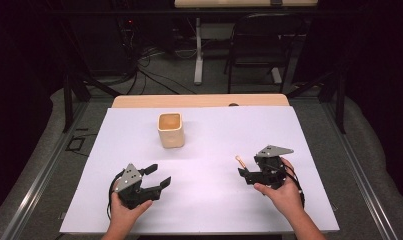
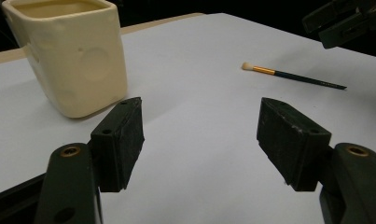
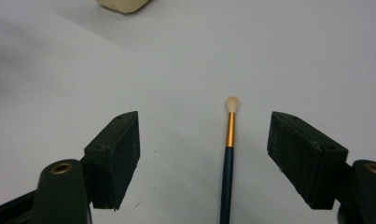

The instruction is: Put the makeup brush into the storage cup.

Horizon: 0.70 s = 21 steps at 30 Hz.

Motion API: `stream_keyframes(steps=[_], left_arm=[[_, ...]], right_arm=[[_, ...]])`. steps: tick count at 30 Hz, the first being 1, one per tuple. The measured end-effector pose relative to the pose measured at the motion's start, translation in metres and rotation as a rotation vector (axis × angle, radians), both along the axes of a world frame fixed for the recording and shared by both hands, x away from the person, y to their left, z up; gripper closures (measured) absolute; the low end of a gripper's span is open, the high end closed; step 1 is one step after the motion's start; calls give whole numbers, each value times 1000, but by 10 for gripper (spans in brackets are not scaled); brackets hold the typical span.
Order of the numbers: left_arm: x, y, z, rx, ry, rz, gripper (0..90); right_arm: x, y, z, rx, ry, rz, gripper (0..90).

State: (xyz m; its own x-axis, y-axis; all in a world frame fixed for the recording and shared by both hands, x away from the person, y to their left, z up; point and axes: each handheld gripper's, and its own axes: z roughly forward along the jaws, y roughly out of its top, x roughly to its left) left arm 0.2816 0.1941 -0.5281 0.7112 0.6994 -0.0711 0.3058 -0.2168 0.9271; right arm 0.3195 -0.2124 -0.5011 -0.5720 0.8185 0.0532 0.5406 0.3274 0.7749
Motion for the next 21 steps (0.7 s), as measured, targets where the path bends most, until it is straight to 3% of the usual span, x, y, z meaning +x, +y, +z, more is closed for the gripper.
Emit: stream_keyframes(steps=[7, 8, 21], left_arm=[[0, -1, 0, -1, -3, 23, 319], [0, 0, 0, -1, 2, 5, 320], [0, 1, 0, 2, 6, 9, 319]], right_arm=[[3, -1, 1, -4, 10, -2, 260], [3, -1, 1, -2, 12, -3, 260], [7, 2, 4, -35, 34, 8, 269]])
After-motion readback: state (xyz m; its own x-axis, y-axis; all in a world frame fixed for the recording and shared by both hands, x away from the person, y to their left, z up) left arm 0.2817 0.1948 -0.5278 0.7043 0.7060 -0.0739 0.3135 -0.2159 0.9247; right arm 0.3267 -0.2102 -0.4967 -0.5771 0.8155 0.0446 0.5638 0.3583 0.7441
